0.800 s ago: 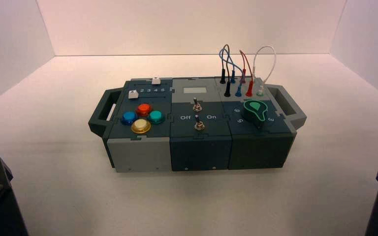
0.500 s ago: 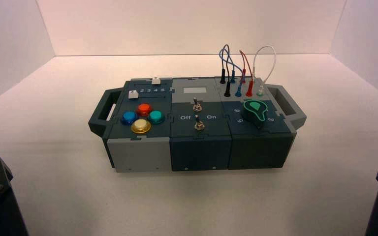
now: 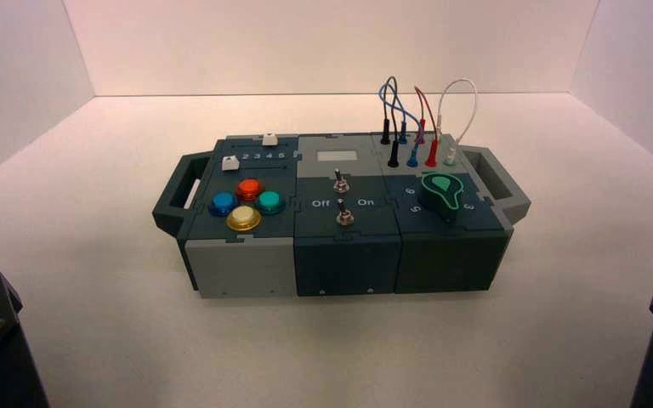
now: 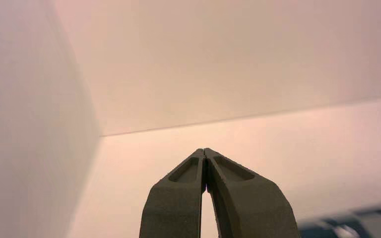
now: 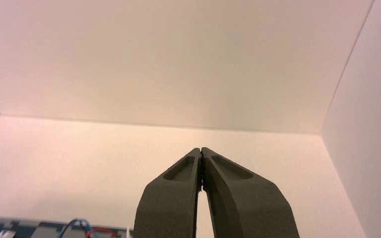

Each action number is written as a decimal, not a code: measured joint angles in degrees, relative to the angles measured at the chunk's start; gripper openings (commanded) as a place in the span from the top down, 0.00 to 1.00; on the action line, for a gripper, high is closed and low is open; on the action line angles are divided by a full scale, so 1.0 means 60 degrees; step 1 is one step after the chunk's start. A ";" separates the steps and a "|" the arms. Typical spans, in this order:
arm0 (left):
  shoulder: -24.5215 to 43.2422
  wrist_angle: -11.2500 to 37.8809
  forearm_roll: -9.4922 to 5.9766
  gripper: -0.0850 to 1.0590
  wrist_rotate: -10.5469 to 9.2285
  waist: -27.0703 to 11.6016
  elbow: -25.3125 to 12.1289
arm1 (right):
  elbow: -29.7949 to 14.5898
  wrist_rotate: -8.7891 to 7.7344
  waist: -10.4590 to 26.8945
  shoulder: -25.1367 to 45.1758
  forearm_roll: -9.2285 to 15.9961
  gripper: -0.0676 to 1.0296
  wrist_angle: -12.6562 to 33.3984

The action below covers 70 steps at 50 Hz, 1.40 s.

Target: Turn the knob to position 3.

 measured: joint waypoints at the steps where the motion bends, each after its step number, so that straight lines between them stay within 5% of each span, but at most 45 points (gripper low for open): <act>1: 0.0029 0.0161 0.0000 0.95 0.0000 -0.0132 -0.0059 | -0.0073 0.0000 0.0044 0.0000 0.0000 0.96 0.0161; 20: 0.0103 0.3281 -0.0044 0.95 0.0000 -0.2065 -0.1333 | -0.1582 0.0000 0.1641 0.0601 0.0234 0.96 0.4805; 31: 0.0410 0.4790 -0.0264 0.95 -0.0117 -0.2725 -0.2095 | -0.1846 0.0015 0.2373 0.1069 0.0630 0.96 0.6445; 50: 0.1978 0.6519 -0.0879 0.95 -0.0132 -0.3032 -0.2651 | -0.1963 0.0015 0.2578 0.1538 0.1655 0.96 0.8071; 62: 0.2476 0.7031 -0.1787 0.95 -0.0132 -0.3135 -0.2813 | -0.1699 0.0029 0.3164 0.2168 0.2153 0.96 0.8188; 70: 0.2593 0.7163 -0.1934 0.95 -0.0132 -0.3149 -0.2915 | -0.1450 0.0366 0.3618 0.2769 0.2256 0.96 0.7998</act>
